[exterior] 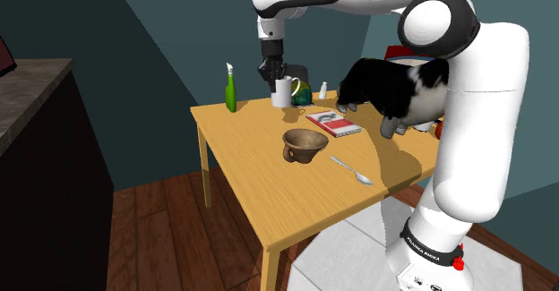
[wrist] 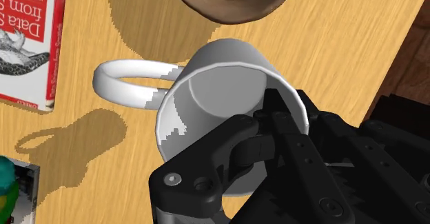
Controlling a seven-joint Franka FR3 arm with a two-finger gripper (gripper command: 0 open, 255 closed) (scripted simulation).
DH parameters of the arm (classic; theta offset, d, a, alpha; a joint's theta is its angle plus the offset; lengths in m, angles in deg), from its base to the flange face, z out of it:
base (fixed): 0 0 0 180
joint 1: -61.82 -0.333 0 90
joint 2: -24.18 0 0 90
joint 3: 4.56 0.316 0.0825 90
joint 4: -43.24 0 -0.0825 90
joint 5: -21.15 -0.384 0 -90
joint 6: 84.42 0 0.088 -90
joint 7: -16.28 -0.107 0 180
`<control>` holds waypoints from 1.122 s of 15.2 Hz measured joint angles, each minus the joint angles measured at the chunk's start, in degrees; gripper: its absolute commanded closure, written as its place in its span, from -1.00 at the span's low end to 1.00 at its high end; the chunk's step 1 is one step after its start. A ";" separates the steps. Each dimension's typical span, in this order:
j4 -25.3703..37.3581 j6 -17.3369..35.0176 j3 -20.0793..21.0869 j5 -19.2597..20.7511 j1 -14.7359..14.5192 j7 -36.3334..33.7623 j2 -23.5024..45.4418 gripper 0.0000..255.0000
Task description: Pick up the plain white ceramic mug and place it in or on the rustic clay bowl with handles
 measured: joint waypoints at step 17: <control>-37.59 7.63 -0.18 1.45 0.15 -0.10 -29.94 1.00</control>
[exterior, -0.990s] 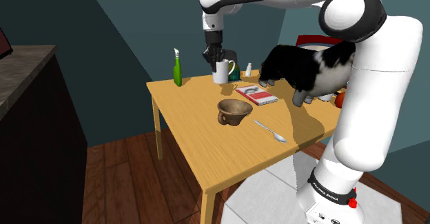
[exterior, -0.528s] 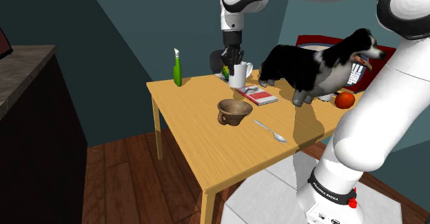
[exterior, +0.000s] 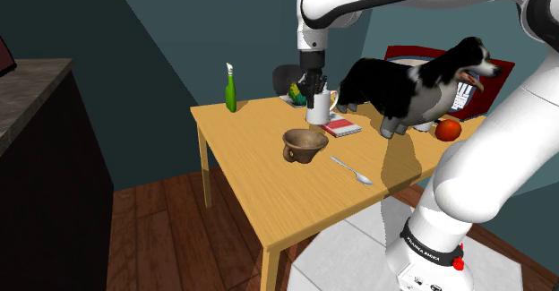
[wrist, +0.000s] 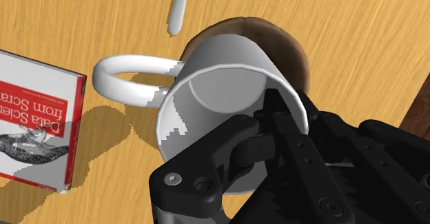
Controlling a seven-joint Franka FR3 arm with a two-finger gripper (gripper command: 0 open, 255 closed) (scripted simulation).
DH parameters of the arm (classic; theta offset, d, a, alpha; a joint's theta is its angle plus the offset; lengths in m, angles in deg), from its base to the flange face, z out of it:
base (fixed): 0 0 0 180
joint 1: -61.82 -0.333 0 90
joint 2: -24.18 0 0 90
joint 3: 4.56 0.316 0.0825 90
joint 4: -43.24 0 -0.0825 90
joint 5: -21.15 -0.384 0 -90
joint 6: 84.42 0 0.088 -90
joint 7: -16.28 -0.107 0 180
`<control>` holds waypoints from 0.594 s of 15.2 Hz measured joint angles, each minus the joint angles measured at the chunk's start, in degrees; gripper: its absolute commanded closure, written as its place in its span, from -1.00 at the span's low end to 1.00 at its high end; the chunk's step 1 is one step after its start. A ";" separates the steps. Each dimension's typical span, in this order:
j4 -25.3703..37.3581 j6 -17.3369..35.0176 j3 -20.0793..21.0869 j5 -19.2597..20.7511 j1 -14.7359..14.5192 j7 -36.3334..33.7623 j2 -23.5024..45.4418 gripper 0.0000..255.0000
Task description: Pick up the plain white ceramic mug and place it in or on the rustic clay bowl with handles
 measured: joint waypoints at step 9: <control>-5.95 6.96 -0.19 0.09 0.11 0.07 1.01 1.00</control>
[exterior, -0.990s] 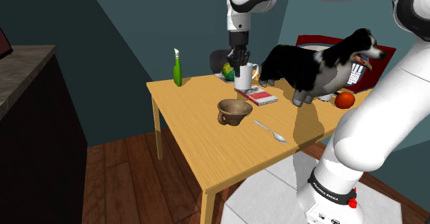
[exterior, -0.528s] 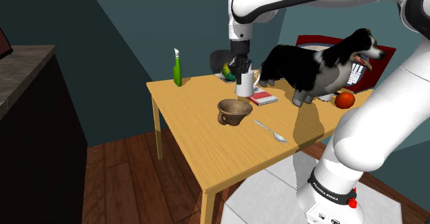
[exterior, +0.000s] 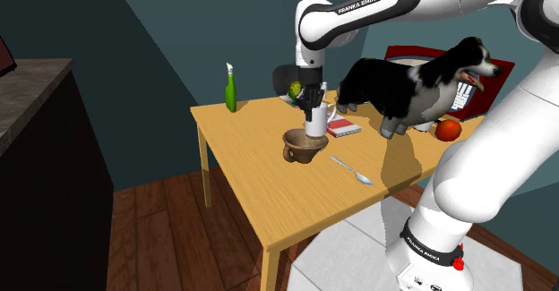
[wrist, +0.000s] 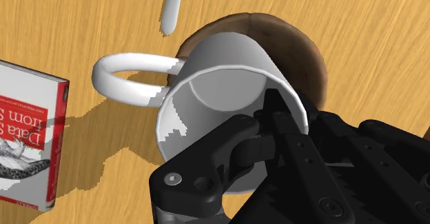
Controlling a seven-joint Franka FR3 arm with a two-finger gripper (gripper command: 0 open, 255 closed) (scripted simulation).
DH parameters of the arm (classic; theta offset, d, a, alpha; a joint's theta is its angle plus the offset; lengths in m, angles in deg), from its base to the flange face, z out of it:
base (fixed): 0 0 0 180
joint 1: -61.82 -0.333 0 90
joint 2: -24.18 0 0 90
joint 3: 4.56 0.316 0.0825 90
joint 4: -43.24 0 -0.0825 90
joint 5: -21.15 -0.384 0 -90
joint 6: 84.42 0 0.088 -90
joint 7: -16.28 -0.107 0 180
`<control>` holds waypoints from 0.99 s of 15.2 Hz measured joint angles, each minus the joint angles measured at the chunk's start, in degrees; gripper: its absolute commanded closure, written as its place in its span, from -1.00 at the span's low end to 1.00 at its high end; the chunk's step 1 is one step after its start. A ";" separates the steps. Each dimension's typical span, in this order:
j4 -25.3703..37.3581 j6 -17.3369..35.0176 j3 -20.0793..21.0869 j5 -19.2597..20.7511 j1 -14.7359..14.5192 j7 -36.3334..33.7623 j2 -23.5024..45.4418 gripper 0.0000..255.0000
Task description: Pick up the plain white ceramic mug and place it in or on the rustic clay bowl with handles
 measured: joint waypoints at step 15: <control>-2.26 2.99 0.00 -0.02 -0.02 -0.10 0.70 -1.00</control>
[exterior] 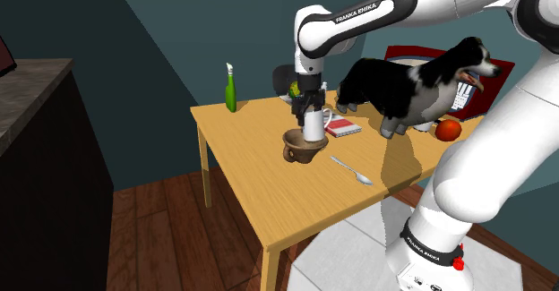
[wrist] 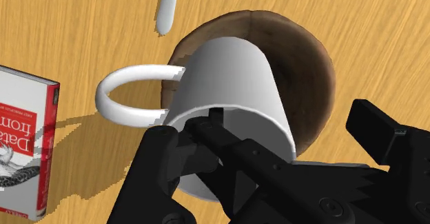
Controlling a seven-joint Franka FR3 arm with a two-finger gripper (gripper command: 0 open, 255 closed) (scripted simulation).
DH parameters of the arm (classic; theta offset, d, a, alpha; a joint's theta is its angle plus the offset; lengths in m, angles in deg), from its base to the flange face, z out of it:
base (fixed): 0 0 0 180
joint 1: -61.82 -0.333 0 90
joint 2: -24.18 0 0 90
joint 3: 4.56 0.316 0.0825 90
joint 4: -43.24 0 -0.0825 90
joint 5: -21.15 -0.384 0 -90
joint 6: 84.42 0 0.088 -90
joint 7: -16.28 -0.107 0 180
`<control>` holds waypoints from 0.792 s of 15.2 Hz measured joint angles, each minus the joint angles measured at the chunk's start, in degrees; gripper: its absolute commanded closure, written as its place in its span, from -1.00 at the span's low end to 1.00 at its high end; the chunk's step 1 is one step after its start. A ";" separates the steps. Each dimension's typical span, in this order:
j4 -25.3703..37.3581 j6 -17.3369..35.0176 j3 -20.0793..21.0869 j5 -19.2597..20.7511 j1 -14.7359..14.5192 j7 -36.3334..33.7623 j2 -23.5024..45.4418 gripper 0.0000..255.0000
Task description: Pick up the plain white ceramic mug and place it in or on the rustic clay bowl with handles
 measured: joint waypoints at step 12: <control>7.27 -7.26 0.13 -0.12 -0.09 0.04 0.00 -1.00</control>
